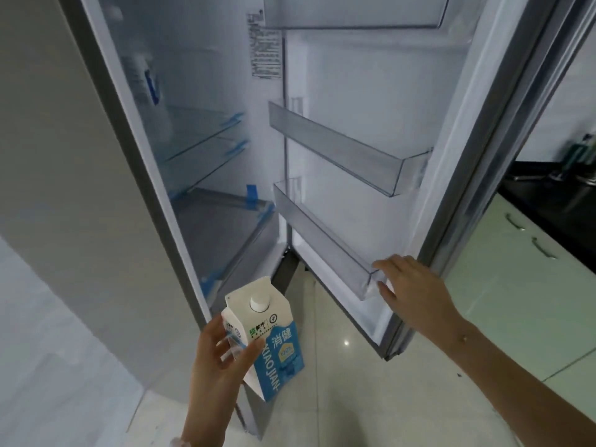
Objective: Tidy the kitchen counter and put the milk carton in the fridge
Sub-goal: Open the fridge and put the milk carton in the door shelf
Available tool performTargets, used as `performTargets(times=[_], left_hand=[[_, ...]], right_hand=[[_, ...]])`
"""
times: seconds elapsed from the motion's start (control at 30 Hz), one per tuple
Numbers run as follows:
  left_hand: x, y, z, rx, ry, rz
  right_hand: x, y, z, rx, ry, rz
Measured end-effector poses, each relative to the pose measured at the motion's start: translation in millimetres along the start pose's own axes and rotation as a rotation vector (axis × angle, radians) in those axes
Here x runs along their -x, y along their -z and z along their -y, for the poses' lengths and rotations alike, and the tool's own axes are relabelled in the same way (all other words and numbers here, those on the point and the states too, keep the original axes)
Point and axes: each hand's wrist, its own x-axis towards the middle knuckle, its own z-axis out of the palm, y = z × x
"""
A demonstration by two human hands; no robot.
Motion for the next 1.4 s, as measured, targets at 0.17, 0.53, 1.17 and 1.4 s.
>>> performTargets(times=[0.17, 0.53, 1.17, 1.4], left_hand=[[-20.9, -68.3, 1.7, -0.058, -0.068, 0.015], [-79.9, -195.3, 1.1, -0.029, -0.136, -0.017], [-303.3, -357.8, -72.8, -0.192, -0.230, 0.316], [-351.0, -373.3, -57.0, -0.211, -0.182, 0.476]], right_hand=[[-24.8, -49.9, -45.0, -0.059, -0.095, 0.090], [-58.8, -117.7, -171.7, -0.146, -0.206, 0.085], [-101.6, -154.0, -272.2, -0.291, -0.206, 0.085], [-99.6, -162.1, -277.2, -0.237, -0.155, 0.001]])
